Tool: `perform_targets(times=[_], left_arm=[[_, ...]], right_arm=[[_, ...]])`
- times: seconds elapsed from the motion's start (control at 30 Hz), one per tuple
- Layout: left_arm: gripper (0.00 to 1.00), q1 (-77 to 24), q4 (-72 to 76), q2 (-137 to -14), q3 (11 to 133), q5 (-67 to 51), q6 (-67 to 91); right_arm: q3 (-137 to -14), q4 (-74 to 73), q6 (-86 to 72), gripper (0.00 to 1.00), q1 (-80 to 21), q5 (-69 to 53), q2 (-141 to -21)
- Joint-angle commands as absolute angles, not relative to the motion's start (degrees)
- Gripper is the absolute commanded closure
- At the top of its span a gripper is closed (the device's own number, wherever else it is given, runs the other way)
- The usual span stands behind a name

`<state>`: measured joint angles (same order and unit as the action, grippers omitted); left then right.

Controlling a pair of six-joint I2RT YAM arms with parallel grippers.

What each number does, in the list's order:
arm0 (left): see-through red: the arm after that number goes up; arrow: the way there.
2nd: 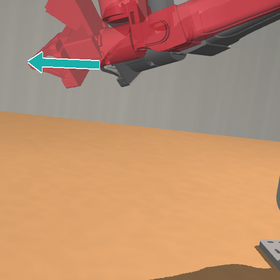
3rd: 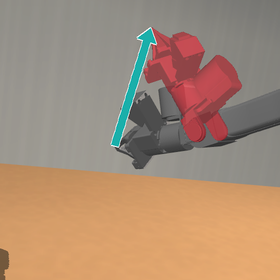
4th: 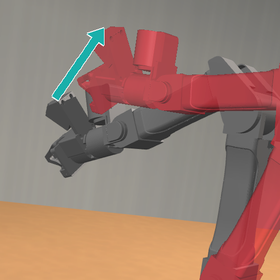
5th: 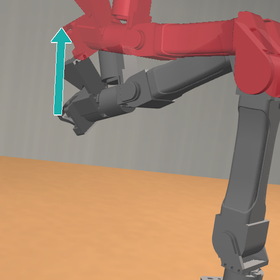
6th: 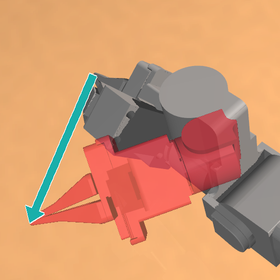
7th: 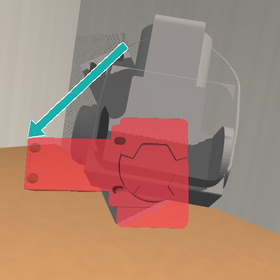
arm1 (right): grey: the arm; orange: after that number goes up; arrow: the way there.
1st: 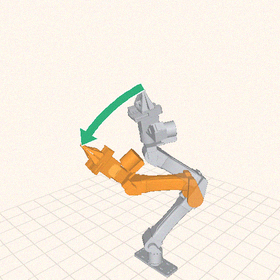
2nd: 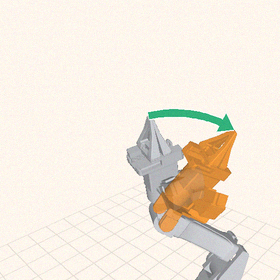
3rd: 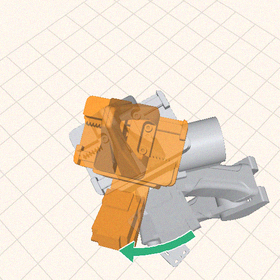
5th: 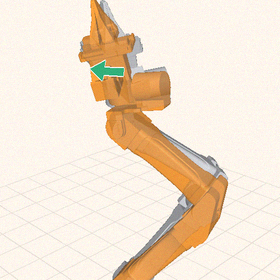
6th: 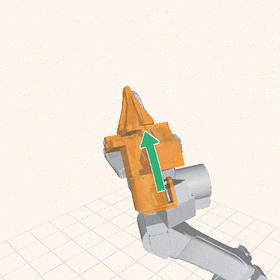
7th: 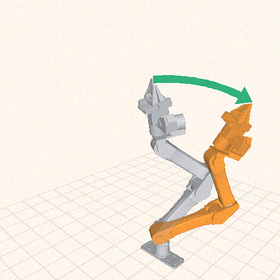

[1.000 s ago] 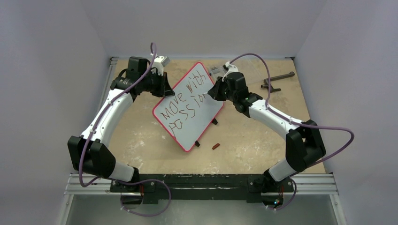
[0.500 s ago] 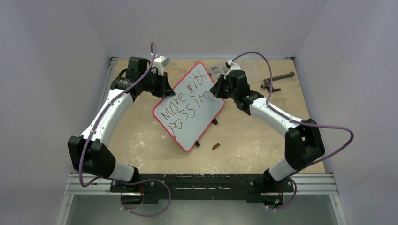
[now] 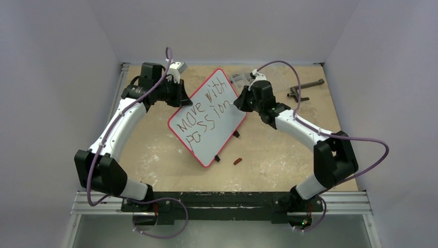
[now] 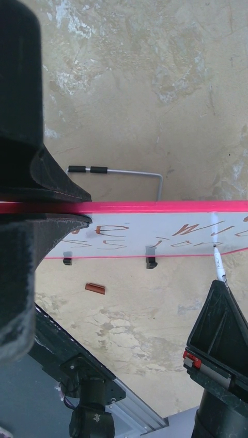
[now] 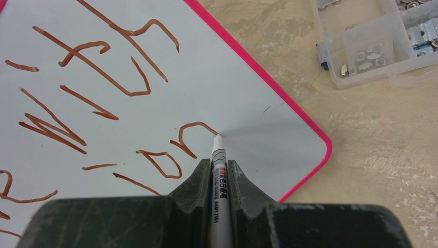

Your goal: Write a sentence on the whiteboard

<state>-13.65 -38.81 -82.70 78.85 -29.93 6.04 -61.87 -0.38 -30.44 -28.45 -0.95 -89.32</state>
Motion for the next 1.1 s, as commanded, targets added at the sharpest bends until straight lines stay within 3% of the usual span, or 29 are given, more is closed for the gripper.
perform_targets(times=[0.0,0.3,0.5,1.07], left_arm=[[1.0,-14.06,-38.65,-81.13,79.79,-26.66,1.53],[1.0,-13.97,-38.79,-80.21,79.63,-25.51,1.17],[1.0,-13.81,-39.02,-80.27,79.74,-24.83,0.89],[1.0,-11.24,-39.27,-83.91,80.16,-24.87,1.6]], right_arm=[[-60.79,-1.39,-30.74,1.0,-28.74,-1.28,-86.52],[-56.84,-4.14,-28.56,1.0,-28.68,-2.11,-78.93],[-50.76,0.8,-29.93,1.0,-29.47,-10.23,-74.41],[-46.32,12.52,-28.93,1.0,-45.6,-9.13,-76.39]])
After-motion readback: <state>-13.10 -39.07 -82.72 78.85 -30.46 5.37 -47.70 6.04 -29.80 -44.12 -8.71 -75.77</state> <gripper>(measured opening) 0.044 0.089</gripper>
